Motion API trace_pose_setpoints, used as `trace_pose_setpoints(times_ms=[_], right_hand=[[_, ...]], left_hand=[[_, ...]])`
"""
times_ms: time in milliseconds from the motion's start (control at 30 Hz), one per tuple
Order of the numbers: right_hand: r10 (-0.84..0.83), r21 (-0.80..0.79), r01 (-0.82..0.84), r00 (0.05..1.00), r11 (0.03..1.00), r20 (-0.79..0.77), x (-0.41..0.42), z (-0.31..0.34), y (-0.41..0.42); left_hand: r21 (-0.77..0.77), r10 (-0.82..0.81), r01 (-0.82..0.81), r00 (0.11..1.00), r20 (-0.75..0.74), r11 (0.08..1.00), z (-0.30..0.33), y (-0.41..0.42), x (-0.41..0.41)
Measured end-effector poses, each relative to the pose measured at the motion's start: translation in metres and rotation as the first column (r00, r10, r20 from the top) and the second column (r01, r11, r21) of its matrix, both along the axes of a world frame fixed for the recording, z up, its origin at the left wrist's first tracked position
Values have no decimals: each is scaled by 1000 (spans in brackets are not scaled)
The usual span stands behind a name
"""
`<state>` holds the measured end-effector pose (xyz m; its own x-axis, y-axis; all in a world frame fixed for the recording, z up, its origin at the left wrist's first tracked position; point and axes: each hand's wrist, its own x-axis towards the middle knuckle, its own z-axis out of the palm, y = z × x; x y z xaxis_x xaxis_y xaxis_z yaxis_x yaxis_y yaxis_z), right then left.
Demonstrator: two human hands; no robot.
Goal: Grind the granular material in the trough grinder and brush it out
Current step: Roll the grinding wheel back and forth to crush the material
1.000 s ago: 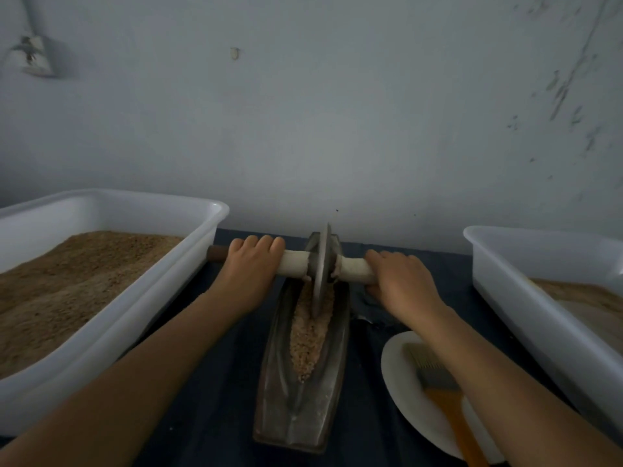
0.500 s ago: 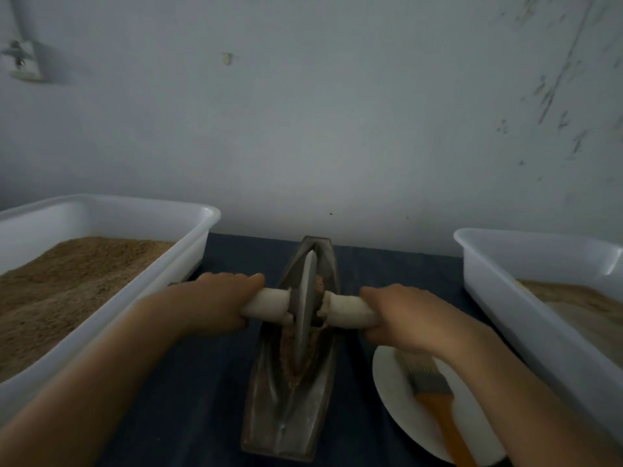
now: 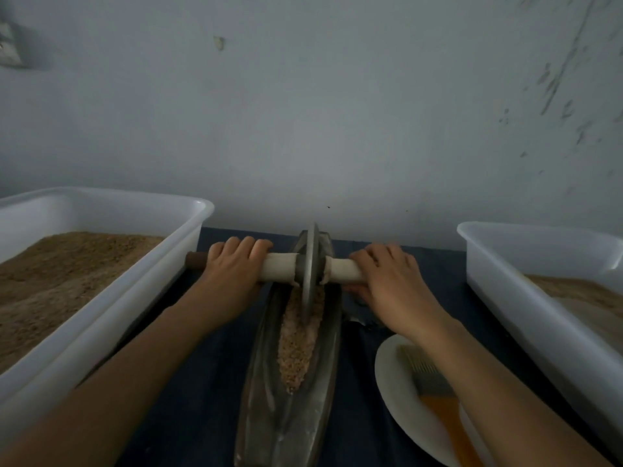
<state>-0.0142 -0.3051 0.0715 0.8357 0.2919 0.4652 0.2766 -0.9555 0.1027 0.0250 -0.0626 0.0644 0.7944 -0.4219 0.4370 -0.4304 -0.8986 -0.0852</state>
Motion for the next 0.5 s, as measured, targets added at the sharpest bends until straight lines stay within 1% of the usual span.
trace_pose_setpoints(times_ms=[100,167,233,333,433,500], right_hand=[[46,34,-46,999,998,22,0,0,2],[49,28,-49,999,998,-22,-2,1,3],[43,23,-41,994,999,-102,-8,4,4],[11,-7,-14,964,1000,-264,-21,15,6],[30,8,-29,899,1000,-436,-36,28,10],[60,26,-55,834,998,-548,-46,38,11]], left_hand=[[-34,-61,60,998,-29,998,-1,7,1],[-19,-94,93,994,-62,995,3,11,-2],[17,-95,97,991,-99,995,10,11,-9],[144,-52,77,984,-171,987,24,9,-20],[229,-21,101,944,-330,968,40,10,-36],[261,-8,147,884,-467,954,51,13,-47]])
